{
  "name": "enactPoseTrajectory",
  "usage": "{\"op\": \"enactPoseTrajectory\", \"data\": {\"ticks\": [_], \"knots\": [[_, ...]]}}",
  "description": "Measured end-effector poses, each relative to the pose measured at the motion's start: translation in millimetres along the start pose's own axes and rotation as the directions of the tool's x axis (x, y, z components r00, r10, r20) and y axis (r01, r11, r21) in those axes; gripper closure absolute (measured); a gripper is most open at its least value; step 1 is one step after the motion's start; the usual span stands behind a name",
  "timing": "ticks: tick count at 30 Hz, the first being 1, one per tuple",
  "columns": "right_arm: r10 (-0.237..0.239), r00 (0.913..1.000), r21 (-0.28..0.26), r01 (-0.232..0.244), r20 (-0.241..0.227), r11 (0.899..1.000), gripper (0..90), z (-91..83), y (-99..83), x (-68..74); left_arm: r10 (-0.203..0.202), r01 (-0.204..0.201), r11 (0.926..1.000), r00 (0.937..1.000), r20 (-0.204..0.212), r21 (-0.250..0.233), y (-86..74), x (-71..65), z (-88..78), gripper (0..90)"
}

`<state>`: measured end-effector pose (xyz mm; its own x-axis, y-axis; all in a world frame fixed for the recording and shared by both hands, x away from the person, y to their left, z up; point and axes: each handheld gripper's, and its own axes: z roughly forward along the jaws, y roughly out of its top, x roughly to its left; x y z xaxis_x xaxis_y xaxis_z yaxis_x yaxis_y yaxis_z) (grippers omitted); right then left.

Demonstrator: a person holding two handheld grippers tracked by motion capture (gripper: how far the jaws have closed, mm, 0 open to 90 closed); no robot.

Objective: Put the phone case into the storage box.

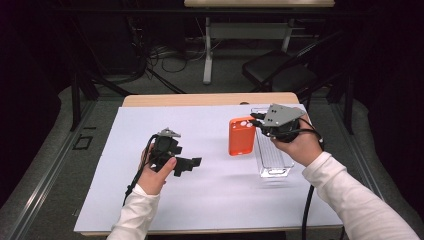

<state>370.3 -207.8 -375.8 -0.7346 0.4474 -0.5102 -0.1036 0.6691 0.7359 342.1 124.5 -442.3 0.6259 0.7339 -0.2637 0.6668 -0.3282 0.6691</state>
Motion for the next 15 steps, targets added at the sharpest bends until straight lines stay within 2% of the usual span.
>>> {"op": "enactPoseTrajectory", "data": {"ticks": [15], "knots": [[0.012, 0.9974, 0.034, -0.015, 0.071, 0.999, 80.1, -5.1, -14.0, -29.1, -0.011, 0.011, 0.9998, 0.9999, 0.005, -0.015, -3.1, 3.9, -8.6, 15.3]]}}
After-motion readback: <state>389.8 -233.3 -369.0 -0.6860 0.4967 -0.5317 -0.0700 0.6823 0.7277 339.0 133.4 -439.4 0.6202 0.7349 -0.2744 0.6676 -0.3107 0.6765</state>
